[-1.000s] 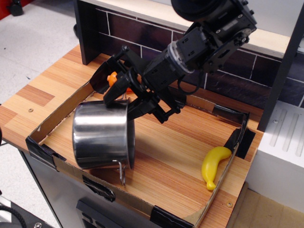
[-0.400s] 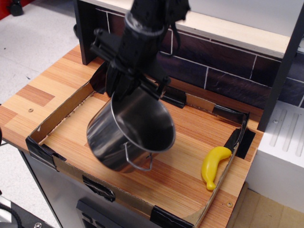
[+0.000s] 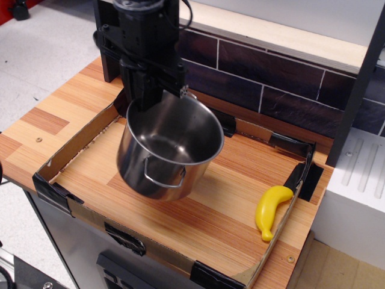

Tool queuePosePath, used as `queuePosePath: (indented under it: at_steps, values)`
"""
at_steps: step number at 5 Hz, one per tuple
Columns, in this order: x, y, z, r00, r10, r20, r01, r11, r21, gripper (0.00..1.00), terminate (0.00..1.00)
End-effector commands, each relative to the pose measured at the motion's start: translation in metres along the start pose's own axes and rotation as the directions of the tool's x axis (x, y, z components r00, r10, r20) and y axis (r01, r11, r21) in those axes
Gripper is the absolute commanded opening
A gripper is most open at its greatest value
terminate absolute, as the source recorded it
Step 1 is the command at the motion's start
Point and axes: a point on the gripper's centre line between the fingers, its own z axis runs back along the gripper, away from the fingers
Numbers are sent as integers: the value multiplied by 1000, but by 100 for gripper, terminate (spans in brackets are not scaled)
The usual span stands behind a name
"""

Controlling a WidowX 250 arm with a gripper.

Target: Upright metal pot

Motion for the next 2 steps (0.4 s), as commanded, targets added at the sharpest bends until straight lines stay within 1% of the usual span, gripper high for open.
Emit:
queuePosePath:
  at_steps: [1, 2]
  values:
    - [17, 15, -16, 986, -86, 144, 97, 993, -71, 0, 0]
    - [16, 13, -24, 983, -119, 138, 125, 992, -34, 0, 0]
